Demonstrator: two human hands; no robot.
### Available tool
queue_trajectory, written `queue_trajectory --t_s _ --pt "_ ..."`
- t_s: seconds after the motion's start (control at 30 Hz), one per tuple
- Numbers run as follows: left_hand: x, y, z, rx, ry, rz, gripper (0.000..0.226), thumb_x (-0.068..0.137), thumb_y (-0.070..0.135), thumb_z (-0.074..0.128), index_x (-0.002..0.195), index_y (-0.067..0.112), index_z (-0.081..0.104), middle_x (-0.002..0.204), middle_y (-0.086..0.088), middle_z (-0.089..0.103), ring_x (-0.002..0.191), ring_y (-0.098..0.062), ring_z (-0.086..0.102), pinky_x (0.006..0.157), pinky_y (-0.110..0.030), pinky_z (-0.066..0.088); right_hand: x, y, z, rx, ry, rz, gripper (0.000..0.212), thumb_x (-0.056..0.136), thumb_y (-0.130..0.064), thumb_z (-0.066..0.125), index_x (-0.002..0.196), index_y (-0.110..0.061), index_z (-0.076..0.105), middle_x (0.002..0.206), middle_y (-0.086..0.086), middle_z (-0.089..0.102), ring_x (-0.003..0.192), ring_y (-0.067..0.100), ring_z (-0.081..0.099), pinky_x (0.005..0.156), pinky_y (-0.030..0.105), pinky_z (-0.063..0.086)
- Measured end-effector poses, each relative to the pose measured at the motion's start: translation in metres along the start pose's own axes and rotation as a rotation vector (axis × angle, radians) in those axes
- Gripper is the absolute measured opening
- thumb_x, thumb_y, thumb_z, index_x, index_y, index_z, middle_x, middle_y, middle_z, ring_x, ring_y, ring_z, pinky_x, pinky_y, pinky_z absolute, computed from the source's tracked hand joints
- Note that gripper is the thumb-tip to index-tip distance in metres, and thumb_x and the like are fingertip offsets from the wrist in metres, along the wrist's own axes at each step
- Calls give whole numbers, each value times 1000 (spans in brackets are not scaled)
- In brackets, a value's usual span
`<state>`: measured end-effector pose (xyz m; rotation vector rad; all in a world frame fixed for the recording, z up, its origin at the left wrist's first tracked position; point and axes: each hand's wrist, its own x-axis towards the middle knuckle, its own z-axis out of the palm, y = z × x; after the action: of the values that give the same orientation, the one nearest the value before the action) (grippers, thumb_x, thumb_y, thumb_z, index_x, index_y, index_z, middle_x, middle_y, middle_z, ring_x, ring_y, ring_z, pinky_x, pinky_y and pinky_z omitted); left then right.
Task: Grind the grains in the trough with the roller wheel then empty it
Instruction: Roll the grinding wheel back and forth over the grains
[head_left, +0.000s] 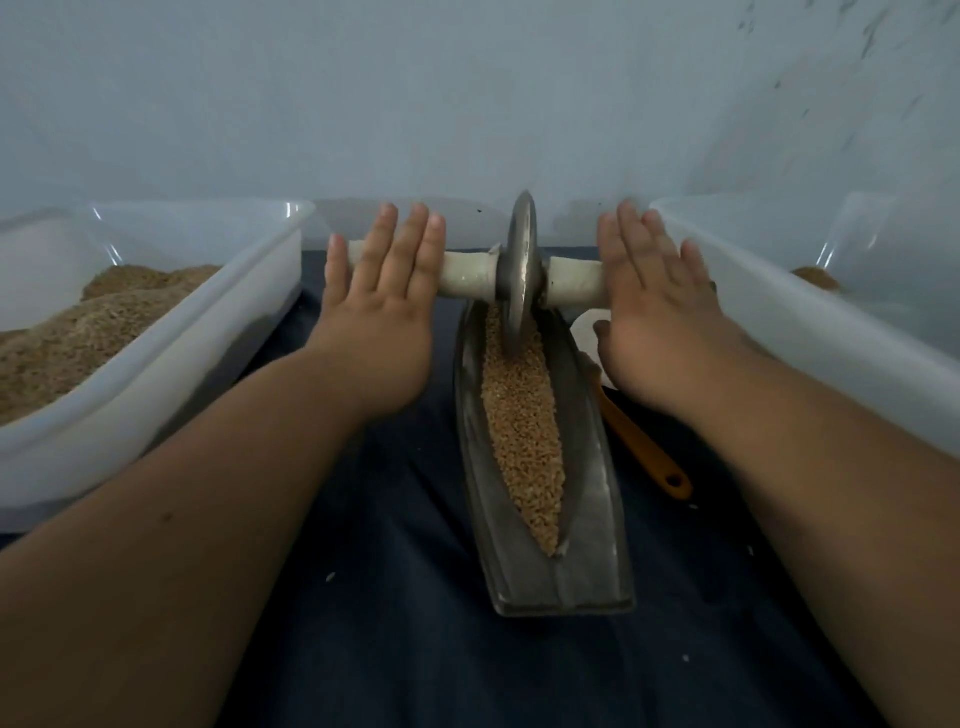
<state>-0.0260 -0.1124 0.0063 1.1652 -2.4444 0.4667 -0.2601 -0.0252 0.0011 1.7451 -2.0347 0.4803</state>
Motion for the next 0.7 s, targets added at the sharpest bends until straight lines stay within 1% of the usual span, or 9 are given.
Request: queue_trajectory --t_s 0.1,0.17,0.23,0.27,0.37,0.5,0.6,0.67,0.7 --pt "1 1 -10 14 -16 5 81 82 11 36 154 10 -2 158 -13 13 146 -32 5 117 -56 -3 -1 0 -4 13 -58 2 85 91 -19 50 155 -20 -6 163 5 -1 150 21 -3 119 38 -7" --pt "2 4 -24 65 -2 31 65 85 14 43 148 10 27 141 -16 38 130 -38 33 114 -55 17 -4 -2 -16 61 -137 12 76 92 -26 55 154 -19 12 157 10 25 143 27 24 118 40 14" --pt "2 3 -40 151 -12 105 41 88 19 47 128 11 47 119 -14 52 107 -35 50 96 -49 40 -6 -5 -37 58 -200 -5 56 90 -35 60 141 -22 39 133 9 52 115 27 51 95 38 41" --pt "0 1 -47 171 -44 145 30 89 21 48 118 13 51 108 -11 53 97 -32 54 85 -46 45 -8 -6 -49 20 -240 -43 47 89 -39 62 131 -24 47 120 5 57 103 23 55 82 35 44" --pt "-10 -7 -69 154 -263 199 10 88 34 54 96 29 51 88 5 51 77 -18 56 74 -37 51 -19 -9 -85 -83 -356 -194 39 86 -48 61 121 -34 51 107 -7 58 90 14 56 65 26 43" --pt "-17 -10 -87 131 -451 245 14 85 50 59 86 39 51 85 11 59 80 -8 57 73 -29 47 -32 -14 -113 -79 -491 -212 33 88 -49 55 119 -49 46 104 -17 58 83 3 49 55 11 22" --pt "-16 -11 -84 141 -448 230 15 85 49 59 95 39 57 86 11 60 82 -9 58 75 -30 47 -27 -12 -104 18 -510 -178 47 91 -43 57 134 -48 41 116 -16 59 93 4 50 64 14 31" --pt "-14 -12 -77 116 -396 195 21 86 45 58 106 39 59 92 9 64 86 -13 61 77 -33 49 -21 -8 -86 55 -425 -135 62 94 -32 59 148 -38 29 132 -5 55 110 15 53 87 30 44" --pt "-12 -13 -71 91 -329 181 28 86 40 59 115 38 58 99 6 66 91 -18 62 80 -35 50 -19 -8 -74 43 -375 -105 69 95 -27 59 153 -32 21 142 0 47 121 19 49 102 37 40"
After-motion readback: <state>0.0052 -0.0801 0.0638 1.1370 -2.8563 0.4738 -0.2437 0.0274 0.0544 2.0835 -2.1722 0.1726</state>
